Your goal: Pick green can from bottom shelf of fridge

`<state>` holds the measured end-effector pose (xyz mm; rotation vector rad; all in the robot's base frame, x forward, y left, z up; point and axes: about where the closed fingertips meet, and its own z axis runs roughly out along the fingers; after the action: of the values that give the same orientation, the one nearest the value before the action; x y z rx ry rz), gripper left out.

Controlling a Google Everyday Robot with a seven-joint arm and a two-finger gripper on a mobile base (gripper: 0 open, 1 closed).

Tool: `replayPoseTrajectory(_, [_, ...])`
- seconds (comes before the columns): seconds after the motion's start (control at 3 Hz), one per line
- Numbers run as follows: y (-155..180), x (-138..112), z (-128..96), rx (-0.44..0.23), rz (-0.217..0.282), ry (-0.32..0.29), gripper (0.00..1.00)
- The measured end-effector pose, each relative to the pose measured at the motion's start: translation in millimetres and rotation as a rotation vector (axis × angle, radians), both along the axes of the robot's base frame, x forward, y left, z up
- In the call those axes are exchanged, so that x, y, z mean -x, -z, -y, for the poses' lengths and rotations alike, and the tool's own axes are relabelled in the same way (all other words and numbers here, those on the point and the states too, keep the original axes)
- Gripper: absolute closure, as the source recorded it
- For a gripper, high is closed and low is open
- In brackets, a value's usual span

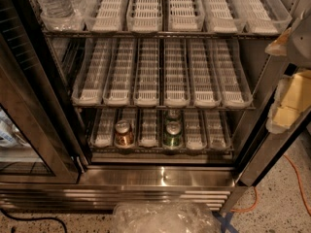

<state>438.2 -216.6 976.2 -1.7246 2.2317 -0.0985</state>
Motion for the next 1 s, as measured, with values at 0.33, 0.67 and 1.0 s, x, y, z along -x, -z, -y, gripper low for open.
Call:
replayPoseTrajectory(0.33, [0,0,0,0.000,0.000,0.000,0.00])
replayPoseTrajectory(0.67, [1,-1,-4,-0.028,0.018,0.008,0.00])
replayPoseTrajectory(1.0, [7,-2,-16,-0.082,0.034,0.011,0.00])
